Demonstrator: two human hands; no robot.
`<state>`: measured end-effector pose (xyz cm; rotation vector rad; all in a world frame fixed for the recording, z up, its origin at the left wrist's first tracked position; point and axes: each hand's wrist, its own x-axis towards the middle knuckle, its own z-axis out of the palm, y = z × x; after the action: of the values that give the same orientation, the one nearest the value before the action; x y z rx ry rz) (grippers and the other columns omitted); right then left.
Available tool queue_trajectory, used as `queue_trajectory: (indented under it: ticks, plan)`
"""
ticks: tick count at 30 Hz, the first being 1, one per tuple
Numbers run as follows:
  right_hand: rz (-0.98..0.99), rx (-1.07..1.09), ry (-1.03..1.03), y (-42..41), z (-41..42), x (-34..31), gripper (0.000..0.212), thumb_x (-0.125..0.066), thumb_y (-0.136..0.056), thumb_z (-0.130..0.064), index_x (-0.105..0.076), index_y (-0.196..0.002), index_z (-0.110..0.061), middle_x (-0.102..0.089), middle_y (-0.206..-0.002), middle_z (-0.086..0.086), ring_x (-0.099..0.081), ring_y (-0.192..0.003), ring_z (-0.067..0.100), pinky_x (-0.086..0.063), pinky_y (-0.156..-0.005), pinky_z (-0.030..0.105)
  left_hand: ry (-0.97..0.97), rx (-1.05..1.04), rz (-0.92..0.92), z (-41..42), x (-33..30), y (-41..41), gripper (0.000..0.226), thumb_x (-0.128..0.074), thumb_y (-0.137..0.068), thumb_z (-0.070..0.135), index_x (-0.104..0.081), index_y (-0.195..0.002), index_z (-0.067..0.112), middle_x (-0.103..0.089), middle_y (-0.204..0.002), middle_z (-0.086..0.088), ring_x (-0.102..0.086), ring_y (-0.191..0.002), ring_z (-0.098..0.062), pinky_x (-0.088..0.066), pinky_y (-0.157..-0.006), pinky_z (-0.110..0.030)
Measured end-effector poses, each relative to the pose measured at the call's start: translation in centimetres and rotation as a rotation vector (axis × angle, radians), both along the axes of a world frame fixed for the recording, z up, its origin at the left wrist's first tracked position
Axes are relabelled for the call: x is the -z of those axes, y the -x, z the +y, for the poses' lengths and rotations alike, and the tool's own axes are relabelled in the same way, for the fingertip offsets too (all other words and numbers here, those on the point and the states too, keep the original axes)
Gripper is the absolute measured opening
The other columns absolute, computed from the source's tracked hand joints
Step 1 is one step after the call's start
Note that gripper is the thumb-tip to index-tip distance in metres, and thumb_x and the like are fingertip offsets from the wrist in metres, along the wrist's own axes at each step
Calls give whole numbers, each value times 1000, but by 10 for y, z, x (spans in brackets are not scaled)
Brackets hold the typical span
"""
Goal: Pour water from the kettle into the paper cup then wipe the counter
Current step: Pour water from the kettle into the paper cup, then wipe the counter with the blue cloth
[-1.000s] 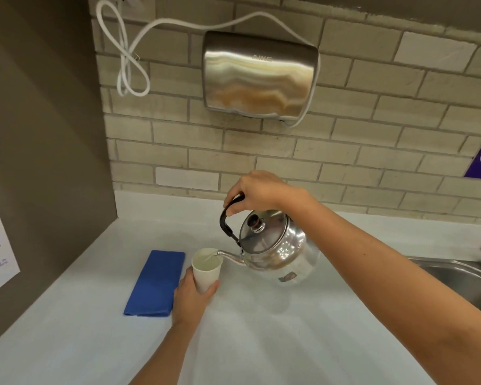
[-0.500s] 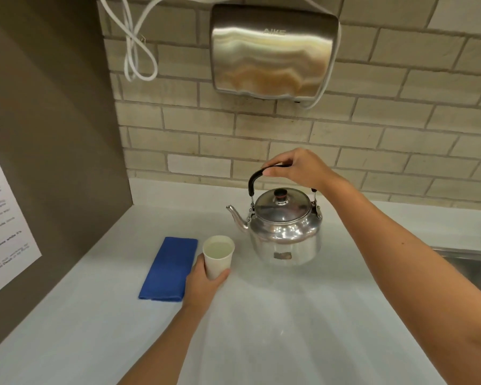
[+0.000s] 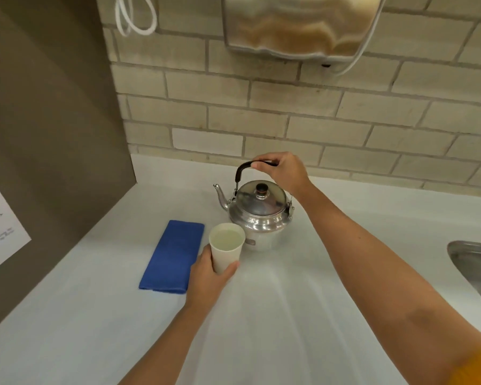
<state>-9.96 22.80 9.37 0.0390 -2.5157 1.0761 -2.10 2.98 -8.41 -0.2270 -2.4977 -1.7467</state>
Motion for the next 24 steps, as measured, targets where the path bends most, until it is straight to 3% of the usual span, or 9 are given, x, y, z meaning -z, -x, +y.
queue_trajectory:
  ticks: [9,15,20,23,24]
  plan:
    - [-27,4,48,31,-3,21,22,-71,-77,-41,-74,-95,-29,-74,-97,-8,-61,-85,5,-38,-64,9,-11,-17,17,-1,-2,-2,61,-76,-68,38,-49,-121,22,-63,-112,2,-60,-101,-15,-53,-86,-37]
    - [-36,13,79,36,1,25,21,-72,-76,-42,-73,-94,-31,-70,-88,-13,-56,-70,-4,-36,-60,10,16,-19,25,-1,-3,-3,63,-75,-67,42,-48,-122,23,-62,-113,2,-59,-103,-14,-52,-87,-35]
    - [-38,-4,61,35,3,25,23,-70,-78,-41,-73,-97,-30,-72,-95,-11,-59,-81,3,-40,-66,15,12,-19,16,-1,-4,-3,62,-76,-68,39,-49,-121,22,-62,-111,5,-58,-101,-12,-50,-84,-29]
    - [-41,-16,-84,28,4,21,27,-63,-85,-39,-69,-108,-27,-70,-89,-7,-59,-77,8,-45,-73,27,26,-16,-8,0,-7,-5,63,-77,-69,35,-47,-123,20,-60,-113,4,-57,-101,-13,-48,-84,-29]
    - [-25,-12,-164,25,4,20,30,-61,-87,-37,-66,-114,-26,-66,-92,-1,-58,-84,15,-47,-77,33,26,-9,-20,-1,-9,-6,63,-77,-70,33,-47,-124,20,-60,-114,3,-57,-102,-14,-48,-85,-29]
